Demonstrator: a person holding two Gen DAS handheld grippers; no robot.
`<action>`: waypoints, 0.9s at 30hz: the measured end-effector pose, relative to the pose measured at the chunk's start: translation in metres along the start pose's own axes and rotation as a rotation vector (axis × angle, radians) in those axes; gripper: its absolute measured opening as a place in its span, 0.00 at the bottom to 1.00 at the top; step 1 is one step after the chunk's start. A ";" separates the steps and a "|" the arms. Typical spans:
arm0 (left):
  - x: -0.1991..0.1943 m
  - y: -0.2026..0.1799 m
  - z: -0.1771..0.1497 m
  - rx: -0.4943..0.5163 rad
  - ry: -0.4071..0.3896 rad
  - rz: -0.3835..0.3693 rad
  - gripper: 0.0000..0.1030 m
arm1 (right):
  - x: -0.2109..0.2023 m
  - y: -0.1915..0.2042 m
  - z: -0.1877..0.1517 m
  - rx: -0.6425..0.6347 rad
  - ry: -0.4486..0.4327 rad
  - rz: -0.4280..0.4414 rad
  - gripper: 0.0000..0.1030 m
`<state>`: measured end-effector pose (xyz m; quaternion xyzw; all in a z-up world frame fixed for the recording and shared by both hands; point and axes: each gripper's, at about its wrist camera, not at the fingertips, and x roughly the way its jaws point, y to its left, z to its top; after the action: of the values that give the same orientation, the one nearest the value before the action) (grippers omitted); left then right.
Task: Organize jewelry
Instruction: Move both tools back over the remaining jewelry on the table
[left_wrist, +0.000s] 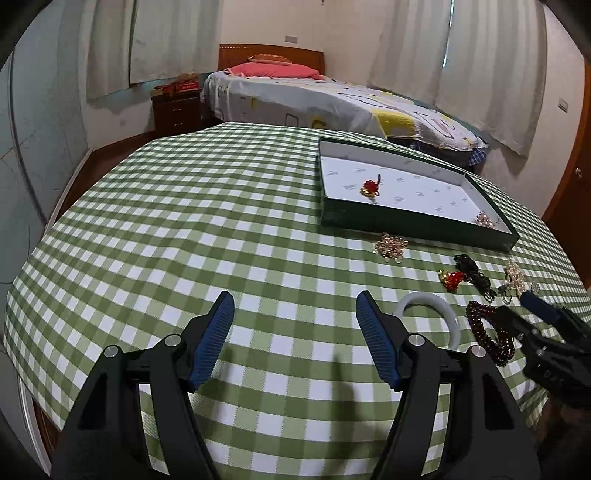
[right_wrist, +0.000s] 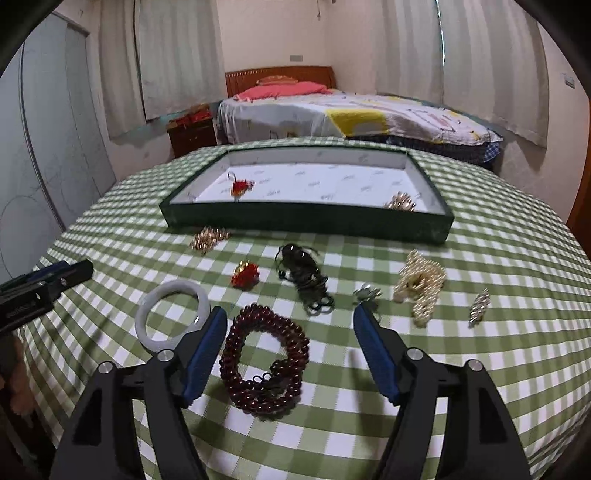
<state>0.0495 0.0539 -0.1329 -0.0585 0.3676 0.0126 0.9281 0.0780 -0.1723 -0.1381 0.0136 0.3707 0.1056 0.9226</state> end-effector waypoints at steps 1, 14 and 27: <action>0.001 0.001 0.000 -0.004 0.002 0.000 0.68 | 0.004 0.002 -0.001 -0.002 0.017 0.003 0.71; 0.010 -0.020 -0.005 0.052 0.037 -0.039 0.71 | 0.012 0.010 -0.010 -0.077 0.095 0.014 0.39; 0.020 -0.071 -0.009 0.130 0.084 -0.151 0.76 | -0.008 -0.022 -0.007 -0.008 0.048 0.040 0.21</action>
<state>0.0624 -0.0178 -0.1462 -0.0262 0.4006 -0.0835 0.9121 0.0713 -0.1962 -0.1401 0.0149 0.3918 0.1260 0.9112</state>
